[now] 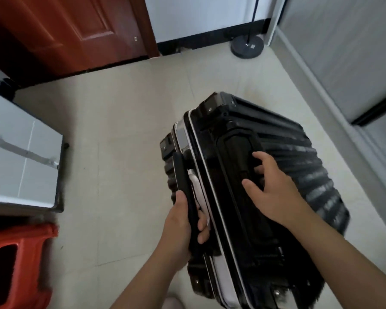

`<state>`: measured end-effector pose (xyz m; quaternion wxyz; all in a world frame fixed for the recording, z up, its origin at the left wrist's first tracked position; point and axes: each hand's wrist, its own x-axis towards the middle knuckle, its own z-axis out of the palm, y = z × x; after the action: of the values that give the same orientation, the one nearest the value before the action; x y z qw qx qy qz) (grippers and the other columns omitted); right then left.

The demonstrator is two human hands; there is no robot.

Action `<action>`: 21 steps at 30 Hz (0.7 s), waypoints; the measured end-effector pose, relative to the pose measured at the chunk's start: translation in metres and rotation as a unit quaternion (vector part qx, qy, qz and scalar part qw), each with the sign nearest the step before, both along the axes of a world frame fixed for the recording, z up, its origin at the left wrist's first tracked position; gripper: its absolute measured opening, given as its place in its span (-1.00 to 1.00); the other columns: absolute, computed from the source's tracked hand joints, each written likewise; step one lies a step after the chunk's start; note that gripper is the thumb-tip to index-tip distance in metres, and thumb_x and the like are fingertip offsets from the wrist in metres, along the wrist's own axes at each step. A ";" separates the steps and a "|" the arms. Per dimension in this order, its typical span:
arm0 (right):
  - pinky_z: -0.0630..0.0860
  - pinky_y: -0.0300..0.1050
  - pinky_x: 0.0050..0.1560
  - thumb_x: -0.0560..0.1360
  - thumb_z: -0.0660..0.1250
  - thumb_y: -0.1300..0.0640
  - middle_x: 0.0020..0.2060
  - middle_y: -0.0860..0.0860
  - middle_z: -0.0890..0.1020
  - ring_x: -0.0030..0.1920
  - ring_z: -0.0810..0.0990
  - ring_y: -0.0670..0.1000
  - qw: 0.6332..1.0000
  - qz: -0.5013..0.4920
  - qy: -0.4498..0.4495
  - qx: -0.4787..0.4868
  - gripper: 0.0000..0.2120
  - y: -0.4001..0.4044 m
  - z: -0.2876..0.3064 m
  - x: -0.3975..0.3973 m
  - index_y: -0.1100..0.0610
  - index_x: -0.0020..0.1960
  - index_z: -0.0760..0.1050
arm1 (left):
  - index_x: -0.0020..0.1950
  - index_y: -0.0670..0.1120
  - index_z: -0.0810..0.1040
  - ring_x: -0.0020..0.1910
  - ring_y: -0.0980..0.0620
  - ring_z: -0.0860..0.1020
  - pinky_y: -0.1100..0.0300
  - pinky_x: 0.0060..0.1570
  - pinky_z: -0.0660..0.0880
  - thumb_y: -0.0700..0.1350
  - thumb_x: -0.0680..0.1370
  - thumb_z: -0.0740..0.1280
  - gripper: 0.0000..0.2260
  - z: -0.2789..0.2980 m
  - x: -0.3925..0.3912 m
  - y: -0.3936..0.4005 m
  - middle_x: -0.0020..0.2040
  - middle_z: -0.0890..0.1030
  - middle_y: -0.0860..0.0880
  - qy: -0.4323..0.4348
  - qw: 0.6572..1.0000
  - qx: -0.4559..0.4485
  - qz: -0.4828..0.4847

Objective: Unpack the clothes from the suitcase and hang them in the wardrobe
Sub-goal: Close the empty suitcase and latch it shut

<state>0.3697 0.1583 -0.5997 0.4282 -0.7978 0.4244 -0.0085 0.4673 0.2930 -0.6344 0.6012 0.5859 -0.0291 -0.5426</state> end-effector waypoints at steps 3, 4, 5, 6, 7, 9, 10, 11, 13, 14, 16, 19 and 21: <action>0.27 0.00 0.36 0.52 0.24 0.07 0.13 -0.07 0.35 0.18 0.33 -0.10 0.996 -0.068 -0.035 0.049 -0.34 -0.012 0.017 -0.026 0.00 0.49 -0.04 | -0.59 -0.05 0.39 -0.66 0.11 0.26 0.36 -0.58 0.31 0.20 0.52 -0.13 -0.38 0.045 -0.020 -0.027 -0.63 0.32 -0.01 -0.049 0.998 0.000 -0.037; 0.32 -0.06 0.29 0.52 0.24 0.08 0.14 -0.06 0.36 0.18 0.35 -0.10 0.992 -0.100 -0.049 0.065 -0.36 -0.017 0.025 -0.039 0.01 0.49 -0.02 | -0.59 -0.05 0.39 -0.66 0.11 0.27 0.37 -0.57 0.32 0.17 0.56 -0.15 -0.37 0.060 -0.026 -0.038 -0.63 0.33 -0.01 -0.058 0.997 0.006 -0.054; 0.39 -0.12 0.16 0.53 0.23 0.10 0.12 -0.04 0.41 0.13 0.40 -0.07 0.984 -0.145 -0.065 0.081 -0.41 -0.024 0.034 -0.053 0.02 0.47 0.04 | -0.56 -0.05 0.41 -0.65 0.11 0.27 0.34 -0.55 0.33 0.15 0.58 -0.15 -0.37 0.078 -0.033 -0.052 -0.62 0.34 0.01 -0.064 0.995 0.008 -0.075; 0.42 -0.19 0.00 0.55 0.20 0.13 0.06 -0.01 0.46 0.02 0.46 -0.05 0.972 -0.191 -0.084 0.106 -0.50 -0.029 0.042 -0.065 0.03 0.44 0.12 | -0.51 -0.06 0.42 -0.64 0.10 0.28 0.30 -0.53 0.32 0.13 0.60 -0.13 -0.40 0.091 -0.041 -0.064 -0.61 0.35 0.02 -0.068 0.993 0.014 -0.091; 0.41 -0.23 -0.14 0.56 0.17 0.15 -0.04 0.00 0.49 -0.09 0.48 -0.05 0.957 -0.237 -0.101 0.135 -0.59 -0.032 0.048 -0.078 0.02 0.39 0.20 | -0.43 -0.08 0.41 -0.63 0.09 0.28 0.26 -0.50 0.31 0.12 0.61 -0.12 -0.46 0.103 -0.048 -0.074 -0.61 0.36 0.03 -0.069 0.991 0.029 -0.112; 0.43 -0.24 -0.16 0.59 0.13 0.16 -0.12 -0.01 0.52 -0.15 0.50 -0.05 0.920 -0.331 -0.129 0.167 -0.70 -0.036 0.052 -0.109 0.03 0.31 0.33 | -0.26 -0.10 0.37 -0.61 0.08 0.32 0.21 -0.45 0.31 0.10 0.62 -0.08 -0.58 0.122 -0.064 -0.096 -0.58 0.38 0.04 -0.081 0.979 0.047 -0.183; 0.48 -0.17 -0.05 0.59 0.12 0.15 -0.06 0.02 0.56 -0.09 0.51 -0.01 0.900 -0.372 -0.133 0.183 -0.74 -0.034 0.049 -0.122 0.06 0.26 0.38 | -0.19 -0.09 0.35 -0.59 0.09 0.36 0.20 -0.44 0.35 0.09 0.63 -0.07 -0.63 0.127 -0.073 -0.104 -0.54 0.40 0.04 -0.099 0.967 0.046 -0.232; 0.47 -0.07 0.10 0.59 0.11 0.13 0.04 0.08 0.57 -0.02 0.51 0.03 0.881 -0.408 -0.134 0.198 -0.78 -0.030 0.045 -0.136 0.06 0.21 0.42 | -0.14 -0.09 0.34 -0.56 0.10 0.40 0.21 -0.42 0.40 0.07 0.63 -0.05 -0.68 0.132 -0.084 -0.111 -0.49 0.43 0.03 -0.123 0.948 0.047 -0.291; 0.38 0.03 0.28 0.60 0.09 0.07 0.17 0.16 0.54 0.10 0.50 0.11 0.840 -0.470 -0.147 0.230 -0.79 -0.018 0.038 -0.166 0.08 0.12 0.45 | -0.08 -0.09 0.32 -0.47 0.09 0.47 0.23 -0.37 0.47 0.03 0.64 -0.01 -0.75 0.139 -0.105 -0.121 -0.36 0.47 -0.02 -0.175 0.902 0.057 -0.390; 0.34 0.06 0.32 0.60 0.08 0.02 0.22 0.16 0.51 0.17 0.48 0.14 0.815 -0.501 -0.152 0.248 -0.73 -0.010 0.036 -0.181 0.12 0.15 0.45 | -0.09 -0.08 0.32 -0.43 0.09 0.48 0.24 -0.35 0.47 0.02 0.64 0.00 -0.77 0.142 -0.117 -0.123 -0.29 0.49 -0.05 -0.203 0.875 0.064 -0.435; 0.27 0.08 0.39 0.58 0.08 -0.09 0.31 0.10 0.44 0.31 0.40 0.13 0.768 -0.557 -0.154 0.277 -0.57 0.009 0.033 -0.210 0.12 0.33 0.38 | -0.09 -0.09 0.32 -0.33 0.05 0.46 0.22 -0.29 0.41 0.03 0.63 0.04 -0.76 0.147 -0.143 -0.124 -0.18 0.52 -0.08 -0.298 0.782 0.069 -0.543; 0.30 0.06 0.34 0.54 0.02 -0.22 0.25 0.05 0.50 0.27 0.44 0.10 0.737 -0.580 -0.153 0.311 -0.49 0.042 0.024 -0.244 0.04 0.33 0.38 | -0.16 -0.10 0.29 -0.18 -0.06 0.46 0.20 -0.18 0.32 0.08 0.59 0.12 -0.73 0.147 -0.178 -0.121 -0.20 0.47 -0.09 -0.415 0.645 0.067 -0.638; 0.39 0.00 0.07 0.56 -0.07 -0.20 -0.03 0.06 0.61 0.00 0.51 0.09 0.734 -0.580 -0.156 0.316 -0.50 0.057 0.029 -0.252 0.05 0.16 0.51 | -0.11 -0.14 0.37 -0.06 -0.08 0.49 0.20 -0.13 0.32 0.06 0.57 0.18 -0.74 0.141 -0.194 -0.117 -0.09 0.51 -0.14 -0.497 0.567 0.053 -0.654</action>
<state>0.1176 0.2153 -0.5709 0.6276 -0.2027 0.7107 -0.2449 0.2729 0.1760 -0.4936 -0.0598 0.6152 -0.6698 -0.4114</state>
